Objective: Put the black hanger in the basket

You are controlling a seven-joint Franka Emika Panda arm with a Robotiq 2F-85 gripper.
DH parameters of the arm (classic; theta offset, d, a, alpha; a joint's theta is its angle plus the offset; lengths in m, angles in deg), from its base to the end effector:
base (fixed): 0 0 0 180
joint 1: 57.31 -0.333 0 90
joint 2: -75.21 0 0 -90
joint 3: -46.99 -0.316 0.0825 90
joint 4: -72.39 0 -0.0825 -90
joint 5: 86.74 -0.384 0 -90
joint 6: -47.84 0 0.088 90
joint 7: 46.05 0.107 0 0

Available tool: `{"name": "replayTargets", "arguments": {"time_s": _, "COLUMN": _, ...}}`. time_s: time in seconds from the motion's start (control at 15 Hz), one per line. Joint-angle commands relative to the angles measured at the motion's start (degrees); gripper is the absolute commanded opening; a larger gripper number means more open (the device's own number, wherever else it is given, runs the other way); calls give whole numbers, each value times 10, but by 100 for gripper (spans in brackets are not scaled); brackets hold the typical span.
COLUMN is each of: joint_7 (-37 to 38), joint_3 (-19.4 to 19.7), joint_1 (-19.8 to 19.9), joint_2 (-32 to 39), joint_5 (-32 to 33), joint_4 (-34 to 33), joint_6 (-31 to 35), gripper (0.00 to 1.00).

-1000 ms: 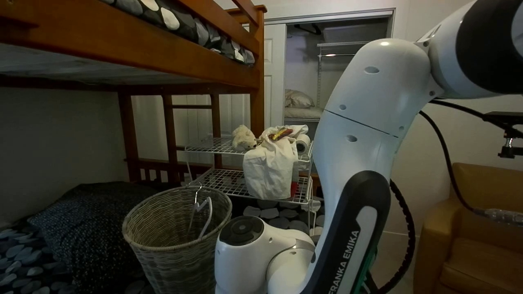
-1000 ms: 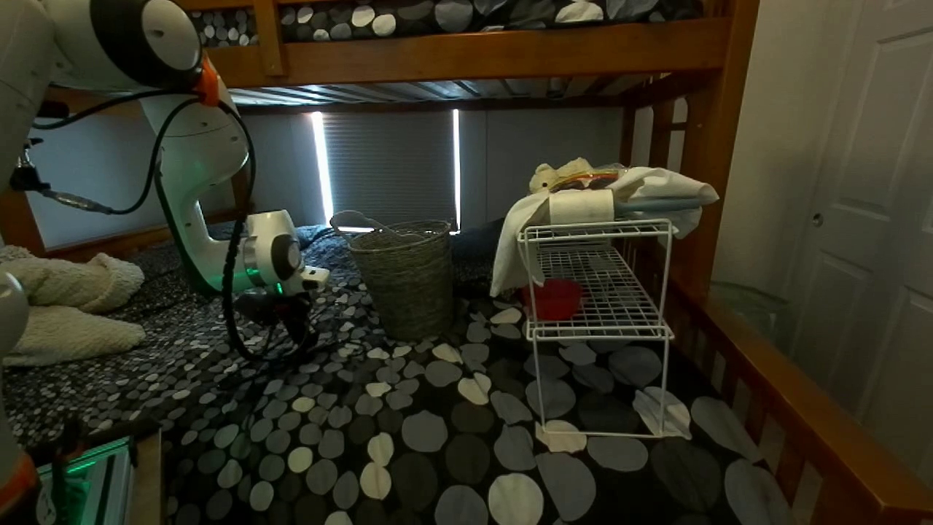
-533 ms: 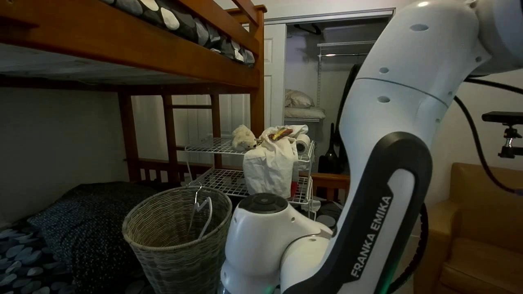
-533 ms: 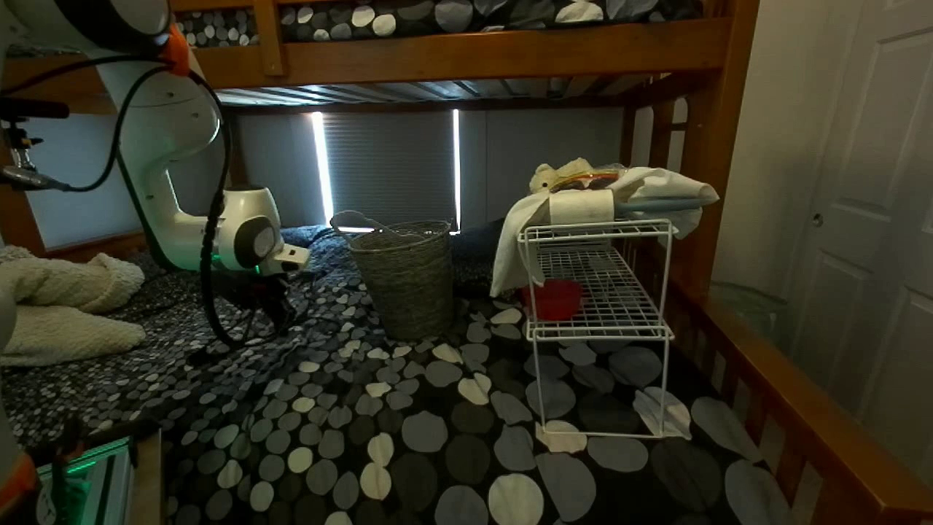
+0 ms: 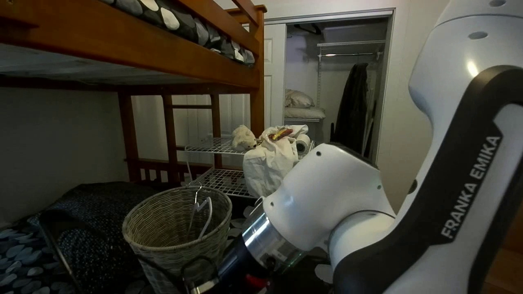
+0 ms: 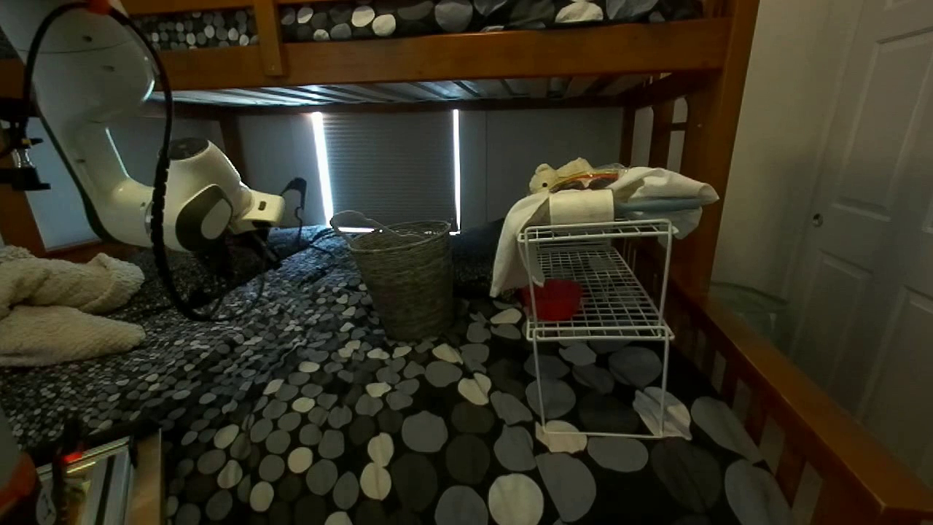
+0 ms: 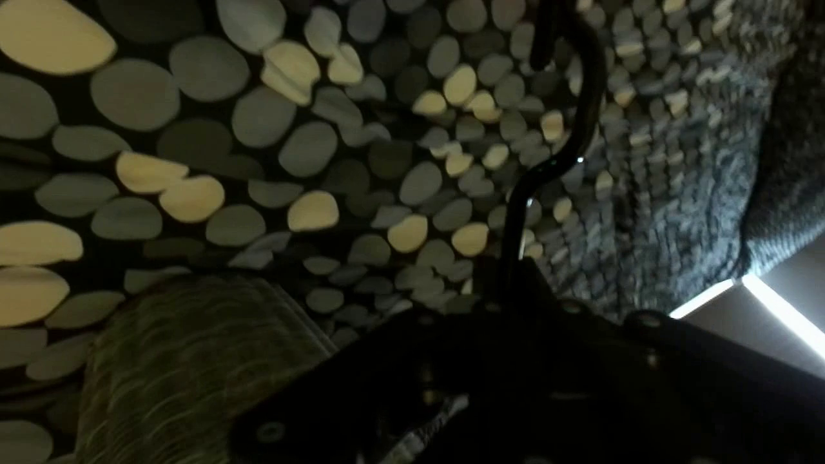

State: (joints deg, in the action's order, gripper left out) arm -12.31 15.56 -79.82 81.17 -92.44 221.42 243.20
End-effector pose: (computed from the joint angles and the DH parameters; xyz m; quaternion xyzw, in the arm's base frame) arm 0.2963 0.3882 0.3077 -0.9303 -0.1046 -0.2323 0.2639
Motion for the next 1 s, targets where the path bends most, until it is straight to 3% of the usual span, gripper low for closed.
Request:
{"name": "replayTargets", "arguments": {"time_s": 0.0, "joint_7": 83, "joint_3": -15, "joint_1": 37, "joint_2": -75, "joint_5": 8, "joint_4": 49, "joint_6": 45, "gripper": 2}}
{"name": "replayTargets", "arguments": {"time_s": 0.07, "joint_7": 39, "joint_3": -7, "joint_1": 18, "joint_2": -30, "joint_5": 1, "joint_4": 17, "joint_6": 37, "gripper": 8}}
{"name": "replayTargets", "arguments": {"time_s": 0.13, "joint_7": 52, "joint_3": -7, "joint_1": 25, "joint_2": -43, "joint_5": 2, "joint_4": 22, "joint_6": 39, "gripper": 8}}
{"name": "replayTargets", "arguments": {"time_s": 0.2, "joint_7": 58, "joint_3": -7, "joint_1": 29, "joint_2": -53, "joint_5": 2, "joint_4": 27, "joint_6": 39, "gripper": 2}}
{"name": "replayTargets", "arguments": {"time_s": 0.53, "joint_7": 136, "joint_3": -3, "joint_1": 32, "joint_2": -50, "joint_5": -39, "joint_4": 4, "joint_6": 149, "gripper": 2}}
{"name": "replayTargets", "arguments": {"time_s": 0.67, "joint_7": 148, "joint_3": 21, "joint_1": 10, "joint_2": -61, "joint_5": -65, "joint_4": 3, "joint_6": 165, "gripper": 2}}
{"name": "replayTargets", "arguments": {"time_s": 0.93, "joint_7": 80, "joint_3": 13, "joint_1": 26, "joint_2": -65, "joint_5": -218, "joint_4": -3, "joint_6": 234, "gripper": 2}}
